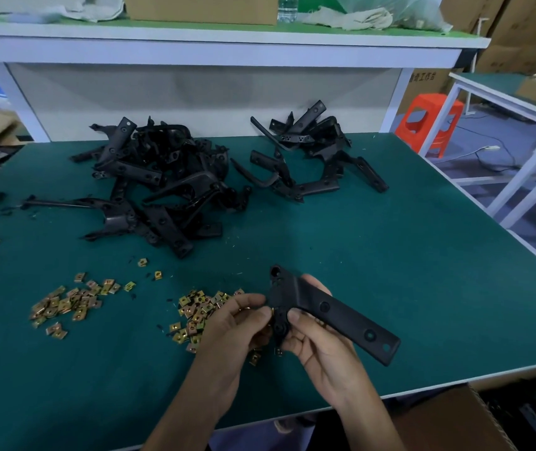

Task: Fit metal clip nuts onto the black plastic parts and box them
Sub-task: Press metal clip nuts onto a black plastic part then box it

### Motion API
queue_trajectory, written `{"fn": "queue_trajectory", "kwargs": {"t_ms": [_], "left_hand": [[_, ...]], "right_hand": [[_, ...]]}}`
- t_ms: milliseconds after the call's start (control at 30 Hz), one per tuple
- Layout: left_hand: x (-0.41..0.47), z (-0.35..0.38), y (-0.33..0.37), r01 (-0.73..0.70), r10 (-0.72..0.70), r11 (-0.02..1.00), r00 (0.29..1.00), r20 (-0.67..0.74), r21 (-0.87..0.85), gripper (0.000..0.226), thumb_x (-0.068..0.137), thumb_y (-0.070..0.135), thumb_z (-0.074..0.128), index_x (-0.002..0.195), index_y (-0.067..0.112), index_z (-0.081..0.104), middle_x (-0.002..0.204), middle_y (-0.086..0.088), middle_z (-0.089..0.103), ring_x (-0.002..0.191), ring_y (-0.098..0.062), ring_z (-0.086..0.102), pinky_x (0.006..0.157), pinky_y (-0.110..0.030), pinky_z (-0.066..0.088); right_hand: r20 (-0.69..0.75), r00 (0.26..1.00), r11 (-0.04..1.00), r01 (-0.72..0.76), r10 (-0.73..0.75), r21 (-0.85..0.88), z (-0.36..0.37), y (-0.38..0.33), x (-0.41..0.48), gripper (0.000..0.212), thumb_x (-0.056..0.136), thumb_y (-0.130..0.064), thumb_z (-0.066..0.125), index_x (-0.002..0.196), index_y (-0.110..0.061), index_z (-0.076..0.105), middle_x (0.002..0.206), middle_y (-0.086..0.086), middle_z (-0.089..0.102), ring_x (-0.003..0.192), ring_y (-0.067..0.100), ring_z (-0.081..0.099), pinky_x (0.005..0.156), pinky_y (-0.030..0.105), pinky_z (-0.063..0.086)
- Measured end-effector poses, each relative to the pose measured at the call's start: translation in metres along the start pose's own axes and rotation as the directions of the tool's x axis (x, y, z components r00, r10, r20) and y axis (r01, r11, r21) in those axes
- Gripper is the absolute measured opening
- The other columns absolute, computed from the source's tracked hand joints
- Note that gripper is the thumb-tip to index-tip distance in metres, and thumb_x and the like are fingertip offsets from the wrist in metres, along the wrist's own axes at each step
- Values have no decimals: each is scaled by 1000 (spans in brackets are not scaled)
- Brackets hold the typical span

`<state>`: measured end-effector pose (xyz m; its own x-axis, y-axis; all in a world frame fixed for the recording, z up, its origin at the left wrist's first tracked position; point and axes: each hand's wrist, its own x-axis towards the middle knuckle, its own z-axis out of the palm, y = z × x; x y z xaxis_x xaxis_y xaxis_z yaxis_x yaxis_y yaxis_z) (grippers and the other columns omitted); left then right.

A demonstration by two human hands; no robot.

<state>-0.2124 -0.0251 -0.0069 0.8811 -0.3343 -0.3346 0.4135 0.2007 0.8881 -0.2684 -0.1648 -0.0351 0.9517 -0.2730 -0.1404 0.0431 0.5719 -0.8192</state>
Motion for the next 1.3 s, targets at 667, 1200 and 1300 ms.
{"fn": "queue_trajectory", "kwargs": {"t_ms": [667,1200,1300], "left_hand": [[23,-43,26,-328,404,126,879,253,936,25,99,46,52,122,41,61,120,27,57,115,0,45,95,-17,35],[34,-48,28,-309,420,214,886,198,927,14,98,20,62,107,27,69,98,21,57,85,2,55,71,-9,39],[31,-50,32,-314,456,236,872,181,920,15,96,15,66,107,25,70,97,18,62,84,1,60,70,-7,39]], "right_hand": [[-131,986,970,-73,106,232,0,0,9,41,84,-19,65,125,-19,70,126,18,70,102,29,74,70,37,63],[-100,986,952,-102,136,290,2,-7,9,38,82,-15,68,120,-15,74,126,21,69,104,34,73,72,40,62],[-99,985,951,-107,140,289,2,-7,9,39,85,-15,66,124,-14,71,125,20,70,102,33,73,68,38,62]]}}
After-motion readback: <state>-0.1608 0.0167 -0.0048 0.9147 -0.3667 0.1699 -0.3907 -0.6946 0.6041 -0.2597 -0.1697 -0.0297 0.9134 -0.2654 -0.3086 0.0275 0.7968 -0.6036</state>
